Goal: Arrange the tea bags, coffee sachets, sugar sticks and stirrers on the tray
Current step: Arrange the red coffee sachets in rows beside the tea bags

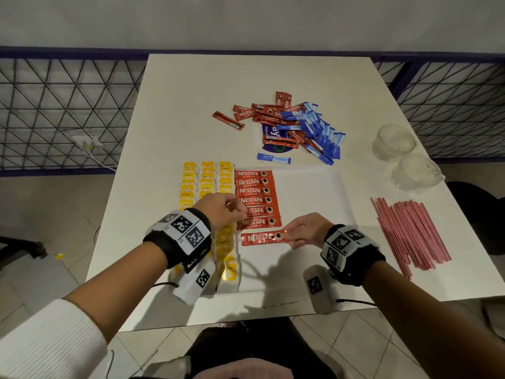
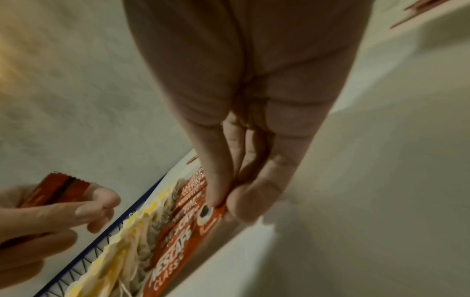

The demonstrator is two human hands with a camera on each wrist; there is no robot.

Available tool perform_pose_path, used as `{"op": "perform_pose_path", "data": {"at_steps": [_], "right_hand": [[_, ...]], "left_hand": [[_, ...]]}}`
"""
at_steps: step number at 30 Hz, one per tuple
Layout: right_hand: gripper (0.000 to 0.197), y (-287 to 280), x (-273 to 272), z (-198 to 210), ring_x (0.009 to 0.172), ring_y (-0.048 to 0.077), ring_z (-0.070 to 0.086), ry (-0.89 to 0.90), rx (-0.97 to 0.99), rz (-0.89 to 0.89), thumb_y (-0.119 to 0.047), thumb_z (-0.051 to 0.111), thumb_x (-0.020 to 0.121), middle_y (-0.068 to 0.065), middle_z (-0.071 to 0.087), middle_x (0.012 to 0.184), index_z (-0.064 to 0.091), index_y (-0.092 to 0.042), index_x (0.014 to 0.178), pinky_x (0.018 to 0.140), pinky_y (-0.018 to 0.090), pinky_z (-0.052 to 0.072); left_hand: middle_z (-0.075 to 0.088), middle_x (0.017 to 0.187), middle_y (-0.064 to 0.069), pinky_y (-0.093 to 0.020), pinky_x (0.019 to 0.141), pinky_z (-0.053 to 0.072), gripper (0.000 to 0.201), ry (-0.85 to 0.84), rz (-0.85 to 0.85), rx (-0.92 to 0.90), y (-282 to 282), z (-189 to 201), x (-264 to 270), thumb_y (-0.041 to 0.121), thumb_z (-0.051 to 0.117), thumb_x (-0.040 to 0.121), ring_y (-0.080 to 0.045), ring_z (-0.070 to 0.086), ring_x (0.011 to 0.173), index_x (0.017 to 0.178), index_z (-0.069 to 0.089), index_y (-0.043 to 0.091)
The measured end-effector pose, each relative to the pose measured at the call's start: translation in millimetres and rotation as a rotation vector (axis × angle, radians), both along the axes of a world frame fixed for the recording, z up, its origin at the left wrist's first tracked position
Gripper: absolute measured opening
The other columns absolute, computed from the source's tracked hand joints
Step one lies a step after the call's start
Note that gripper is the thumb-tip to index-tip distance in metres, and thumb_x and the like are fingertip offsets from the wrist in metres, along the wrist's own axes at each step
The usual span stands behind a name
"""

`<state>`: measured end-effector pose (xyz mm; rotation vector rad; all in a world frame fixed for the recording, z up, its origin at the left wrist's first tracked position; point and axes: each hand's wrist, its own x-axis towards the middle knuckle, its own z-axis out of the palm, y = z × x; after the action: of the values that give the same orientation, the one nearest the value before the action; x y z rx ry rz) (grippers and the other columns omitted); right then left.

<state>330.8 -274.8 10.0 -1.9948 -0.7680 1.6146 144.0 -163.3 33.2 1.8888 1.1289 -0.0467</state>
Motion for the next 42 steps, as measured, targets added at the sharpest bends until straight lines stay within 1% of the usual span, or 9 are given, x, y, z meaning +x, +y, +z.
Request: {"op": "perform_pose_path", "data": {"at_steps": [5, 10, 13, 15, 17, 20, 24, 29, 42], "right_hand": [[0.01, 9, -5, -7, 0.051, 0.014, 0.057, -0.004, -0.034, -0.063, 0.004, 0.066, 0.079, 0.012, 0.06, 0.066, 0.059, -0.001, 0.076, 0.055, 0.019, 0.053], [0.014, 15, -7, -8, 0.063, 0.018, 0.062, -0.067, -0.081, -0.036, -0.003, 0.071, 0.077, 0.011, 0.064, 0.07, 0.058, -0.007, 0.075, 0.074, 0.026, 0.055], [0.016, 16, -7, -6, 0.06, 0.017, 0.058, -0.064, -0.107, -0.053, -0.003, 0.07, 0.078, 0.01, 0.061, 0.066, 0.056, -0.005, 0.071, 0.068, 0.023, 0.053], [0.023, 17, -7, -5, 0.058, 0.017, 0.05, -0.047, -0.133, -0.05, -0.004, 0.068, 0.081, 0.009, 0.055, 0.061, 0.051, -0.005, 0.066, 0.063, 0.021, 0.046], [0.024, 19, -9, -3, 0.062, 0.02, 0.048, -0.065, -0.158, -0.039, -0.007, 0.067, 0.082, 0.01, 0.054, 0.062, 0.051, -0.006, 0.065, 0.07, 0.027, 0.046], [0.022, 19, -9, -3, 0.067, 0.023, 0.054, -0.126, -0.167, -0.028, -0.012, 0.07, 0.08, 0.013, 0.06, 0.068, 0.056, -0.003, 0.065, 0.09, 0.036, 0.049], [0.017, 18, -9, -6, 0.043, 0.013, 0.055, -0.161, -0.165, -0.074, -0.01, 0.075, 0.076, 0.008, 0.063, 0.053, 0.062, -0.001, 0.071, 0.078, 0.034, 0.055], [0.018, 21, -12, -5, 0.053, 0.018, 0.055, -0.177, -0.191, -0.063, -0.01, 0.074, 0.077, 0.013, 0.063, 0.068, 0.06, 0.001, 0.076, 0.087, 0.04, 0.054], [0.02, 25, -7, -15, 0.052, 0.017, 0.053, -0.195, -0.209, 0.011, -0.016, 0.074, 0.078, 0.009, 0.062, 0.063, 0.062, 0.0, 0.078, 0.083, 0.035, 0.054]], "left_hand": [[0.051, 0.075, 0.015, -0.012, 0.059, 0.034, 0.011, 0.065, -0.046, 0.046, 0, -3, 0, 0.024, 0.065, 0.085, -0.002, 0.047, 0.07, 0.077, 0.058, 0.027], [0.051, 0.075, 0.012, -0.013, 0.058, 0.037, 0.006, 0.157, -0.119, 0.107, -4, -7, 6, 0.027, 0.063, 0.085, -0.009, 0.05, 0.076, 0.083, 0.06, 0.022], [0.051, 0.076, 0.009, -0.018, 0.062, 0.041, 0.011, 0.248, -0.235, 0.161, -6, -5, 12, 0.029, 0.059, 0.087, -0.012, 0.052, 0.076, 0.082, 0.057, 0.02], [0.056, 0.085, 0.006, -0.023, 0.07, 0.047, 0.013, 0.335, -0.308, 0.202, -8, -4, 17, 0.032, 0.058, 0.088, -0.013, 0.055, 0.081, 0.085, 0.056, 0.02], [0.06, 0.098, 0.002, -0.028, 0.078, 0.049, 0.019, 0.422, -0.374, 0.248, -10, -2, 22, 0.037, 0.058, 0.088, -0.017, 0.059, 0.091, 0.096, 0.06, 0.019], [0.06, 0.107, 0.0, -0.029, 0.077, 0.048, 0.029, 0.507, -0.455, 0.308, -14, -2, 29, 0.042, 0.057, 0.089, -0.02, 0.059, 0.097, 0.104, 0.061, 0.017], [0.057, 0.114, -0.003, -0.032, 0.082, 0.047, 0.036, 0.588, -0.559, 0.376, -20, -2, 36, 0.042, 0.056, 0.089, -0.023, 0.058, 0.104, 0.113, 0.056, 0.016], [0.054, 0.121, -0.005, -0.033, 0.083, 0.046, 0.039, 0.64, -0.647, 0.482, -25, -4, 38, 0.037, 0.053, 0.092, -0.025, 0.057, 0.108, 0.122, 0.052, 0.013], [0.053, 0.125, -0.006, -0.035, 0.087, 0.046, 0.037, 0.678, -0.624, 0.511, -27, -10, 38, 0.028, 0.053, 0.093, -0.025, 0.057, 0.11, 0.126, 0.047, 0.012]]}}
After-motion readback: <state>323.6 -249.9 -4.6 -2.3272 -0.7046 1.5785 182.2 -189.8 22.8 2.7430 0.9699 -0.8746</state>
